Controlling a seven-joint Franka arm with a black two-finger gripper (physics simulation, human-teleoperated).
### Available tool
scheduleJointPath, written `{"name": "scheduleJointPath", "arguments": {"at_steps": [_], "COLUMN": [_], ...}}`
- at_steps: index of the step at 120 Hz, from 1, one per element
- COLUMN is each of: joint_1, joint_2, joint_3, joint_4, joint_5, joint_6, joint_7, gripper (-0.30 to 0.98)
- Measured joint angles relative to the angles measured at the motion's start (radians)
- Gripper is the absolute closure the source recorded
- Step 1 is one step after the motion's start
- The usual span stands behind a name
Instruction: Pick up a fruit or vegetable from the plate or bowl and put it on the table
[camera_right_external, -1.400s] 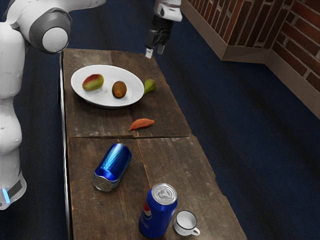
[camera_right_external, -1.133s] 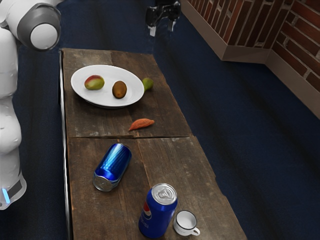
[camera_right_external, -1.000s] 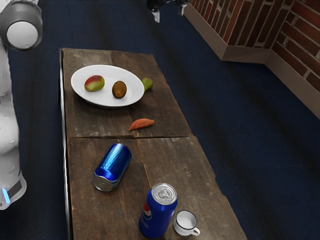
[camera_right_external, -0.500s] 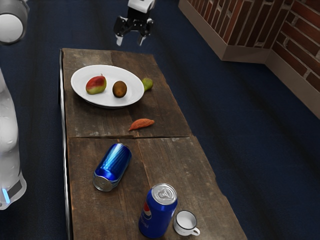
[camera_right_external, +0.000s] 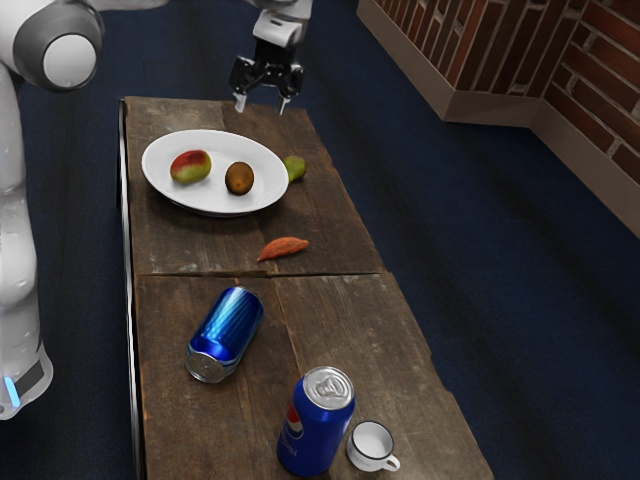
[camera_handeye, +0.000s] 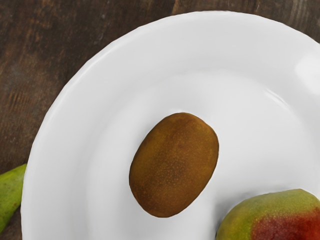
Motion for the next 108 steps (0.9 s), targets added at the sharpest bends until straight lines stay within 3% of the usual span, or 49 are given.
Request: {"name": "scheduleJointPath", "arguments": {"at_steps": [14, 28, 56, 80, 108], "joint_1": [-0.001, 0.018, -0.04, -0.056, 0.045], "joint_2": [-0.006, -0.014, -0.042, 0.086, 0.249], "joint_3": [-0.009, -0.052, -0.066, -0.058, -0.057], "joint_4": [0.022, 0.097, 0.196, 0.2, 0.201], "joint_5": [-0.02, 0.039, 0.062, 0.078, 0.107], "joint_6": [-0.071, -0.147, -0.23, -0.249, -0.218], "joint_7": [0.134, 0.251, 0.466, 0.651, 0.805], "gripper": [0.0, 0.0, 0.0, 0.0, 0.0]}}
